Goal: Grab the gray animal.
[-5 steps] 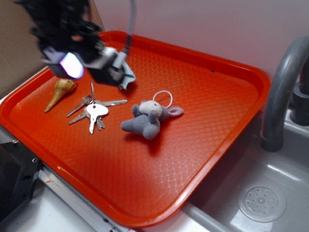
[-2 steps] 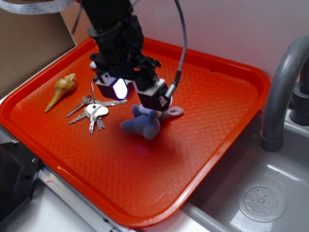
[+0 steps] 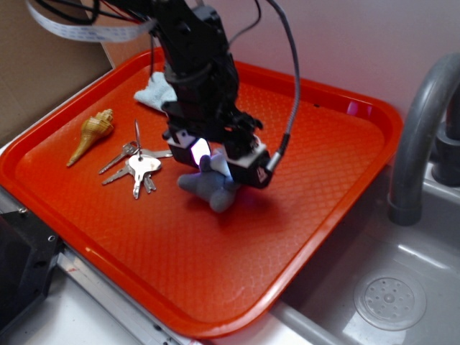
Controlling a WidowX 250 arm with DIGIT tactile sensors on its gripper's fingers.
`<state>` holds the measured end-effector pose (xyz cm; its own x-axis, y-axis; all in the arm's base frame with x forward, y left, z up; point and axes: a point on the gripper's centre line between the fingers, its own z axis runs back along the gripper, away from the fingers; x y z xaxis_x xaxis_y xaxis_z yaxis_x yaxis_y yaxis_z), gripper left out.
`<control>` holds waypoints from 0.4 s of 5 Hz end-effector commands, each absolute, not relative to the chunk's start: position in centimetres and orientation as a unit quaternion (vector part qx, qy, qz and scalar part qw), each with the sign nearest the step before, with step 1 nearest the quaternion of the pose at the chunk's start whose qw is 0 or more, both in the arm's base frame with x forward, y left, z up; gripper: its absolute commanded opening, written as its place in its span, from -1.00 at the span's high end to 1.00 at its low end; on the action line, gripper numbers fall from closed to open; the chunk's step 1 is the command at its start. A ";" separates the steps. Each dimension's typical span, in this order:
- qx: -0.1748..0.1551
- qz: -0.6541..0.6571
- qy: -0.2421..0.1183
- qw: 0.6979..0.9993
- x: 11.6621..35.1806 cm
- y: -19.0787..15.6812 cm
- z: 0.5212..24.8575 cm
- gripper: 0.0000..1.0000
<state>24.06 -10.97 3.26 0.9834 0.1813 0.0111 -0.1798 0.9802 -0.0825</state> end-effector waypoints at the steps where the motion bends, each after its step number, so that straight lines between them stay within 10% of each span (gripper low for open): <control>1: -0.020 0.074 -0.018 0.997 24.4 -12.4 3.1 1.00; 2: -0.017 0.079 -0.022 0.996 24.5 -11.6 3.6 1.00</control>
